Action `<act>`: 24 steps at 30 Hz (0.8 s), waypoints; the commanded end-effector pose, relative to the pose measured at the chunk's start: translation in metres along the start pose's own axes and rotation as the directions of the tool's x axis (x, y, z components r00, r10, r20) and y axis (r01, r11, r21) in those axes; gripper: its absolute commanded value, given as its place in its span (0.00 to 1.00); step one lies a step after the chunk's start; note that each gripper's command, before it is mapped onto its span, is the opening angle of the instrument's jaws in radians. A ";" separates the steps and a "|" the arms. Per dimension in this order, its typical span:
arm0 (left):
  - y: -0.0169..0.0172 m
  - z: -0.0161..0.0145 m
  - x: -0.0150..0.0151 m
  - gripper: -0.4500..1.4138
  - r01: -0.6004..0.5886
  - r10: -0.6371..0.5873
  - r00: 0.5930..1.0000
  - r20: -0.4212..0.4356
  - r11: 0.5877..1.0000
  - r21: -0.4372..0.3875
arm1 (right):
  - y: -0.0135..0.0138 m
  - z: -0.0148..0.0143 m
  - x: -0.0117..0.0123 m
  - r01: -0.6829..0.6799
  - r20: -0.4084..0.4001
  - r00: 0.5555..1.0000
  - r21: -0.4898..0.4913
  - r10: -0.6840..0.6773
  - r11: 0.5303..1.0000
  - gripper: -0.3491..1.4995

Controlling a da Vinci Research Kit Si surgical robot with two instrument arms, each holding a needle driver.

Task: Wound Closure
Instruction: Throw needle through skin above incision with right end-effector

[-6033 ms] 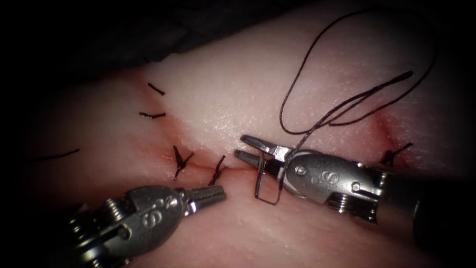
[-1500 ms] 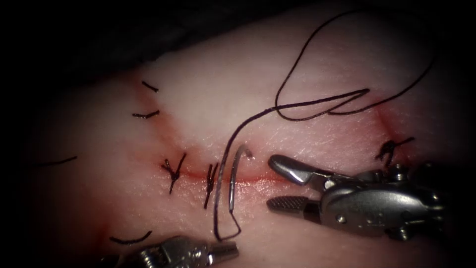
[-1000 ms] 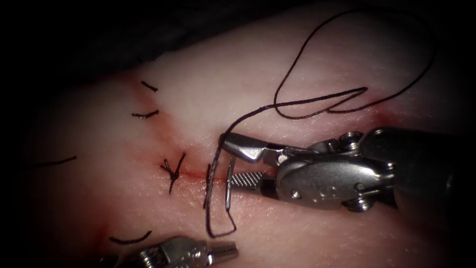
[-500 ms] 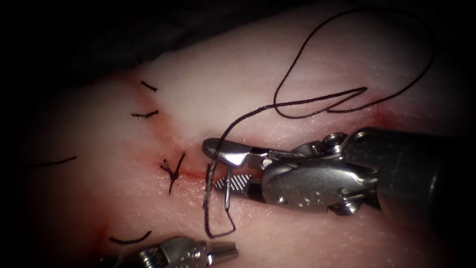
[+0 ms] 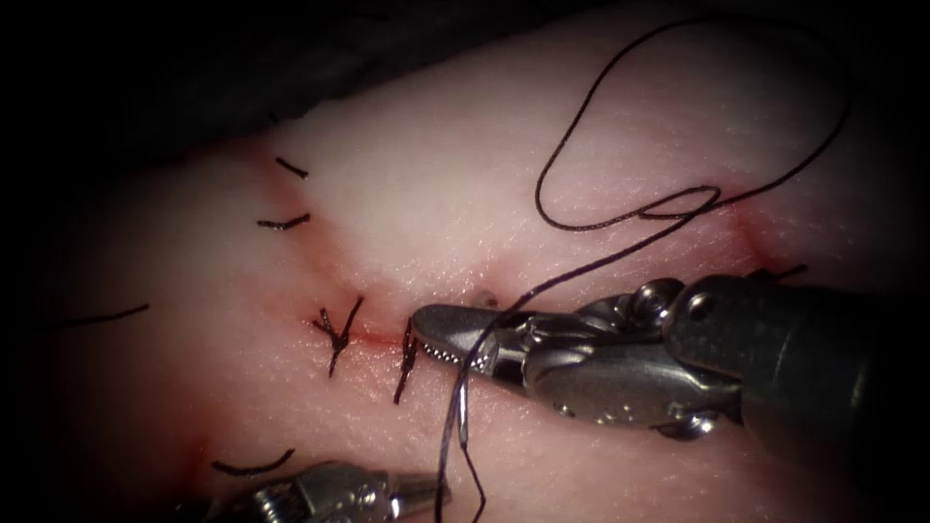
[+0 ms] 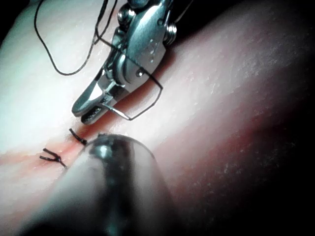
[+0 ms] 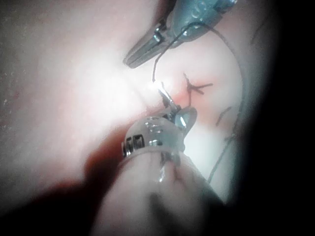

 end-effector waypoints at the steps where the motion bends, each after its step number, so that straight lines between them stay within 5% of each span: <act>1: -0.0007 0.0004 0.0006 0.00 -0.002 0.002 1.000 -0.003 1.000 0.003 | -0.0009 0.0012 0.0000 0.016 0.013 1.000 0.008 -0.016 1.000 0.00; 13: -0.0008 0.0002 0.0006 0.00 -0.002 0.002 1.000 -0.004 1.000 0.006 | -0.0075 0.0007 -0.0040 -0.090 0.075 0.994 0.138 0.080 0.986 0.00; 24: -0.0009 -0.0001 0.0005 0.00 -0.001 0.001 1.000 -0.004 1.000 0.009 | -0.0159 -0.0012 -0.0066 -0.242 0.218 0.956 0.214 0.195 0.946 0.00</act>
